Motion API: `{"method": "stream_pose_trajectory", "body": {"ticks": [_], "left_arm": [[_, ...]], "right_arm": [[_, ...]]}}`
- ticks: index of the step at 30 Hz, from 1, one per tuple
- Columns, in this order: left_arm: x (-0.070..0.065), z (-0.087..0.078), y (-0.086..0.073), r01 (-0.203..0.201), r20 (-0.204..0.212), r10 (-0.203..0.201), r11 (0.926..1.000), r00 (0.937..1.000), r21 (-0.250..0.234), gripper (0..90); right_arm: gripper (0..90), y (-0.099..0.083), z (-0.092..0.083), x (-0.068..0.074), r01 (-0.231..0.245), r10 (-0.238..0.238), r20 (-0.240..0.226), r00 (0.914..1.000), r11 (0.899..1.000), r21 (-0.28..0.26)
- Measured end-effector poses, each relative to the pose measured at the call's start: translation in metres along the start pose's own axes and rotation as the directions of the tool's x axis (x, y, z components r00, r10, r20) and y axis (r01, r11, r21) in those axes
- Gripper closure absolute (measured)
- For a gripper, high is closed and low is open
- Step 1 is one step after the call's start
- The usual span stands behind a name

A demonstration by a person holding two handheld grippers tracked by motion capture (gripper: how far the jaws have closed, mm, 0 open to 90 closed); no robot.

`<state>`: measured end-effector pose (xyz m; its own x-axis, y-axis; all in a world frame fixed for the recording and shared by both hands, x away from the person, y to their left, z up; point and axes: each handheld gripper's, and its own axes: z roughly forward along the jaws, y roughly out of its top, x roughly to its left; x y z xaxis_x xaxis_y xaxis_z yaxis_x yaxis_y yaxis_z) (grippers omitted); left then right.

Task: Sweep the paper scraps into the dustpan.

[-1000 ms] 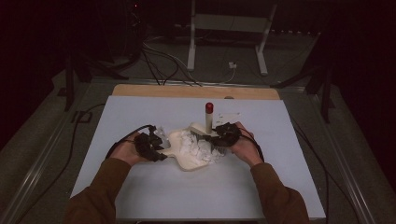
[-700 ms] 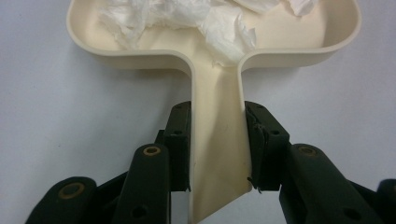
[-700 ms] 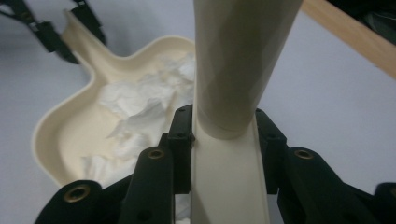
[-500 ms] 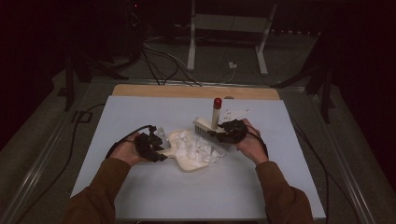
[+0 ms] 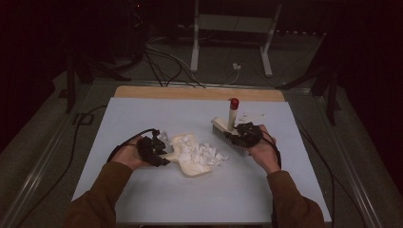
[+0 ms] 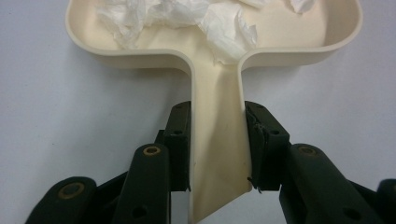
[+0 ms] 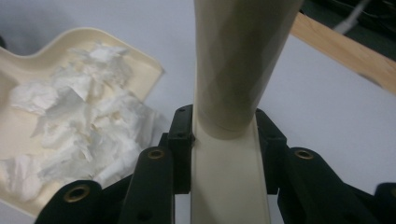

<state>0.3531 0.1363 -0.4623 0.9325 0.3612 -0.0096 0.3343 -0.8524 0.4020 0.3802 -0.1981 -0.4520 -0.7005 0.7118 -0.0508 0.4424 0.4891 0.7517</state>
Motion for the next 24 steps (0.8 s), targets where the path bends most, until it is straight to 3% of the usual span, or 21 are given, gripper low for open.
{"method": "stream_pose_trajectory", "body": {"ticks": [7, 14, 20, 24], "left_arm": [[-0.003, -0.001, 0.000, -0.008, 0.000, 0.008, 1.0000, 1.0000, 0.004, 66.1], [-0.006, 0.000, 0.000, -0.013, -0.004, 0.013, 0.9999, 0.9999, 0.004, 66.1], [-0.010, 0.001, 0.000, -0.018, -0.011, 0.018, 0.9998, 0.9998, 0.006, 66.1], [-0.013, 0.003, -0.001, -0.016, -0.013, 0.016, 0.9999, 0.9998, 0.002, 66.1]], "right_arm": [[66.6, -0.008, -0.004, 0.002, -0.011, 0.008, 0.075, 0.9972, 0.999, 0.045], [66.6, -0.015, -0.003, 0.005, -0.029, 0.021, 0.158, 0.9873, 0.998, 0.051], [66.7, -0.021, 0.001, 0.006, -0.101, 0.095, 0.140, 0.9856, 0.994, 0.035], [66.6, -0.020, 0.002, 0.011, -0.103, 0.097, 0.127, 0.9872, 0.994, 0.040]]}}
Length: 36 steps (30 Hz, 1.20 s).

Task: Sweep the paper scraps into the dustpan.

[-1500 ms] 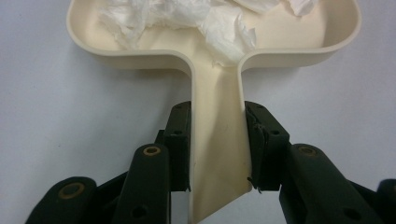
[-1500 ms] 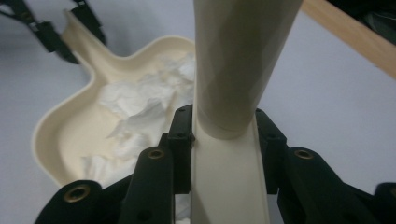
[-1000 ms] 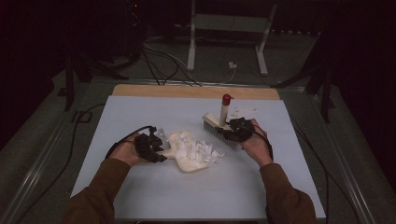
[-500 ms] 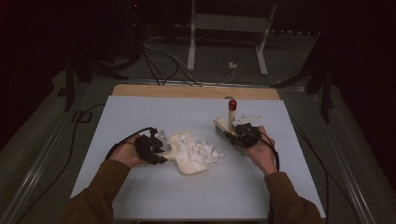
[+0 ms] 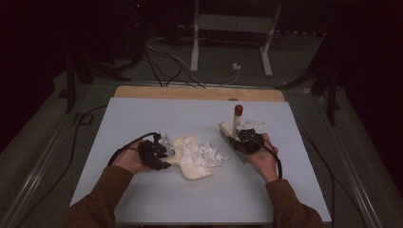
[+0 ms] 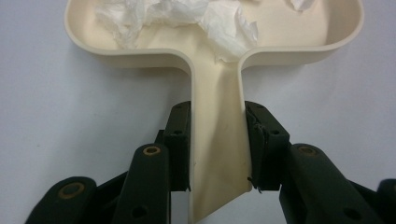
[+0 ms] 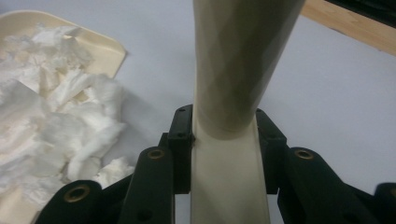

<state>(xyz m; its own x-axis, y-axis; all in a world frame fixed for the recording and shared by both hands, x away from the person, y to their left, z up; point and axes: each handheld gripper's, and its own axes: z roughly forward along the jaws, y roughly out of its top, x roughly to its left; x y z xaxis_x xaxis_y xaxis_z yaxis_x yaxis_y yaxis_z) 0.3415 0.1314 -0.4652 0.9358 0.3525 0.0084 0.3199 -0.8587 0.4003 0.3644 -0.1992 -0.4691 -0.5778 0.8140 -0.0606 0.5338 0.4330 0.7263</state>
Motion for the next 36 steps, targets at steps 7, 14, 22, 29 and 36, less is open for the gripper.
{"method": "stream_pose_trajectory", "body": {"ticks": [7, 14, 22, 29, 36], "left_arm": [[-0.004, 0.001, 0.001, -0.006, -0.016, 0.006, 1.0000, 0.9999, 0.006, 66.1], [-0.004, 0.002, 0.002, 0.000, -0.014, 0.001, 1.0000, 0.9999, 0.008, 66.1], [-0.005, 0.005, 0.004, 0.004, -0.011, -0.004, 1.0000, 0.9999, 0.005, 66.1], [-0.006, 0.007, 0.005, 0.013, -0.007, -0.013, 0.9999, 0.9999, -0.004, 66.1], [-0.009, 0.010, 0.005, 0.029, -0.007, -0.029, 0.9993, 0.9996, -0.024, 66.1]], "right_arm": [[66.7, 0.001, 0.001, 0.009, -0.014, 0.014, -0.006, 0.9999, 1.000, 0.005], [66.6, 0.003, 0.003, 0.019, -0.034, 0.034, -0.027, 0.9991, 0.999, 0.003], [66.6, 0.009, 0.006, 0.036, -0.077, 0.077, -0.075, 0.9943, 0.997, 0.002], [66.6, 0.014, 0.009, 0.055, -0.091, 0.091, -0.095, 0.9913, 0.996, 0.007], [66.6, 0.019, 0.012, 0.071, -0.102, 0.103, -0.115, 0.9881, 0.995, 0.011]]}}
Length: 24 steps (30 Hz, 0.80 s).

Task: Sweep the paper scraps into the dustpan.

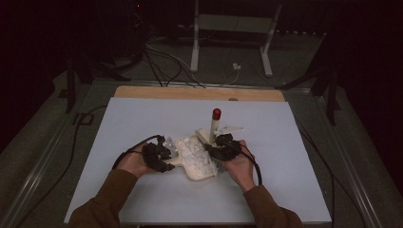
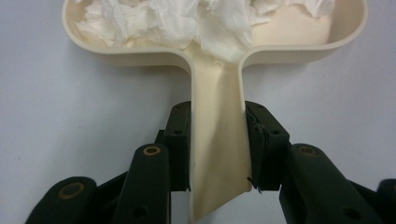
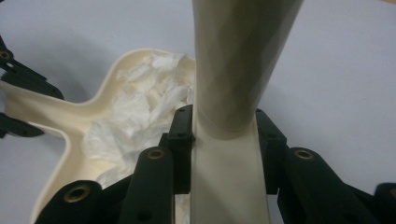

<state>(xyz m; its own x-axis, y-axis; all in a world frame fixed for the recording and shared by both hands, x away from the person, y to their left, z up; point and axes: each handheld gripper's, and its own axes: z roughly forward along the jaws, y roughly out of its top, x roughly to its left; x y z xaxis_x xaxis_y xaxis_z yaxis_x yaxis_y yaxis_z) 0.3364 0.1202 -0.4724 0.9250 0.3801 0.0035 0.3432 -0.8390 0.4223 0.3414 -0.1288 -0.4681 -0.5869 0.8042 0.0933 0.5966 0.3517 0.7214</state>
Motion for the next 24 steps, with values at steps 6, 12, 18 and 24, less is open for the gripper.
{"method": "stream_pose_trajectory", "body": {"ticks": [6, 12, 18, 24], "left_arm": [[-0.001, 0.002, -0.003, 0.014, 0.001, -0.014, 0.9997, 0.9999, -0.020, 66.1], [-0.003, 0.004, -0.006, 0.031, 0.004, -0.031, 0.9986, 0.9995, -0.042, 66.1], [-0.006, 0.006, -0.009, 0.045, 0.000, -0.046, 0.9965, 0.9990, -0.070, 66.1], [-0.012, 0.011, -0.018, 0.051, -0.021, -0.054, 0.9909, 0.9983, -0.125, 66.2]], "right_arm": [[66.7, 0.004, -0.001, 0.008, -0.022, 0.021, -0.011, 0.9997, 1.000, -0.012], [66.7, 0.006, 0.002, 0.017, -0.024, 0.024, -0.023, 0.9994, 1.000, -0.011], [66.7, 0.007, 0.003, 0.023, -0.029, 0.029, -0.059, 0.9979, 1.000, -0.008], [66.7, 0.009, -0.001, 0.022, 0.021, -0.021, -0.015, 0.9997, 1.000, -0.016]]}}
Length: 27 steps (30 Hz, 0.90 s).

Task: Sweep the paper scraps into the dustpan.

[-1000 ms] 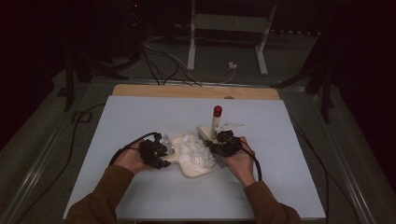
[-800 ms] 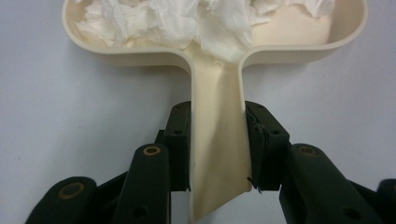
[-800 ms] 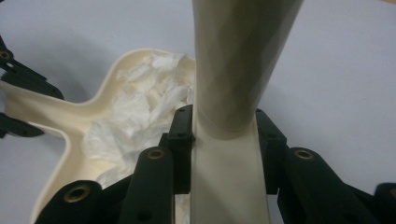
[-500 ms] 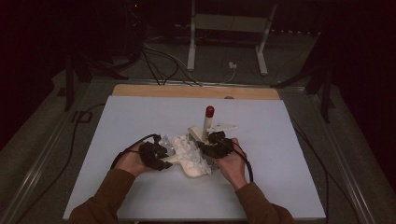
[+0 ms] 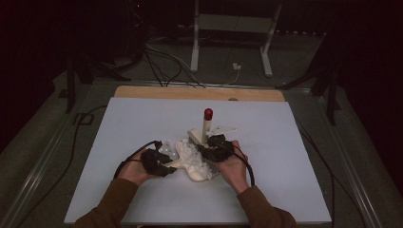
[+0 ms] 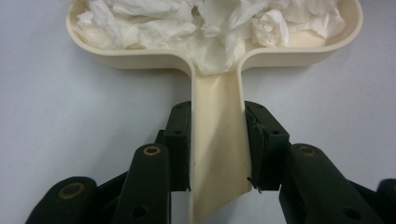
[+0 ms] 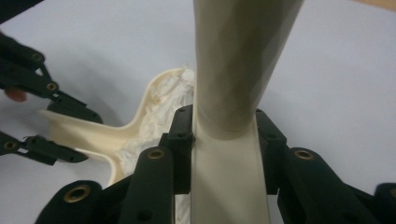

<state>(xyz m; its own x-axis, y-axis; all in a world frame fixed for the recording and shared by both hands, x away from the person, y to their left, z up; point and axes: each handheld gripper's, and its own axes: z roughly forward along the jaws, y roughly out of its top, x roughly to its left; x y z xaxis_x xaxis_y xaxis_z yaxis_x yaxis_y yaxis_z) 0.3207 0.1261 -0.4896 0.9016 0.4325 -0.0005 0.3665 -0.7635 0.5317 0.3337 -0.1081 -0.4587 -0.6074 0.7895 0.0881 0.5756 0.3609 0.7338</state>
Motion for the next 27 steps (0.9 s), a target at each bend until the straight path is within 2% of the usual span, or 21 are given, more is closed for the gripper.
{"method": "stream_pose_trajectory", "body": {"ticks": [4, 11, 16, 20, 27], "left_arm": [[-0.004, 0.003, -0.007, 0.008, -0.005, -0.008, 0.9987, 1.0000, -0.049, 66.3], [-0.009, 0.004, -0.015, 0.022, -0.016, -0.024, 0.9923, 0.9996, -0.122, 66.3], [-0.009, 0.002, -0.018, 0.035, -0.021, -0.039, 0.9861, 0.9990, -0.162, 66.3], [-0.010, 0.000, -0.020, 0.036, -0.017, -0.040, 0.9827, 0.9991, -0.182, 66.3], [-0.012, 0.000, -0.021, 0.035, -0.018, -0.039, 0.9816, 0.9991, -0.188, 66.3]], "right_arm": [[66.7, 0.003, -0.005, -0.004, 0.026, -0.026, -0.019, 0.9995, 1.000, 0.010], [66.6, 0.006, -0.012, -0.008, 0.061, -0.061, -0.007, 0.9981, 0.998, 0.006], [66.6, 0.009, -0.018, -0.009, 0.088, -0.088, 0.029, 0.9957, 0.996, -0.001], [66.6, 0.012, -0.023, -0.013, 0.081, -0.080, 0.040, 0.9960, 0.997, -0.018], [66.6, 0.018, -0.033, -0.021, 0.058, -0.054, 0.059, 0.9968, 0.996, -0.069]]}}
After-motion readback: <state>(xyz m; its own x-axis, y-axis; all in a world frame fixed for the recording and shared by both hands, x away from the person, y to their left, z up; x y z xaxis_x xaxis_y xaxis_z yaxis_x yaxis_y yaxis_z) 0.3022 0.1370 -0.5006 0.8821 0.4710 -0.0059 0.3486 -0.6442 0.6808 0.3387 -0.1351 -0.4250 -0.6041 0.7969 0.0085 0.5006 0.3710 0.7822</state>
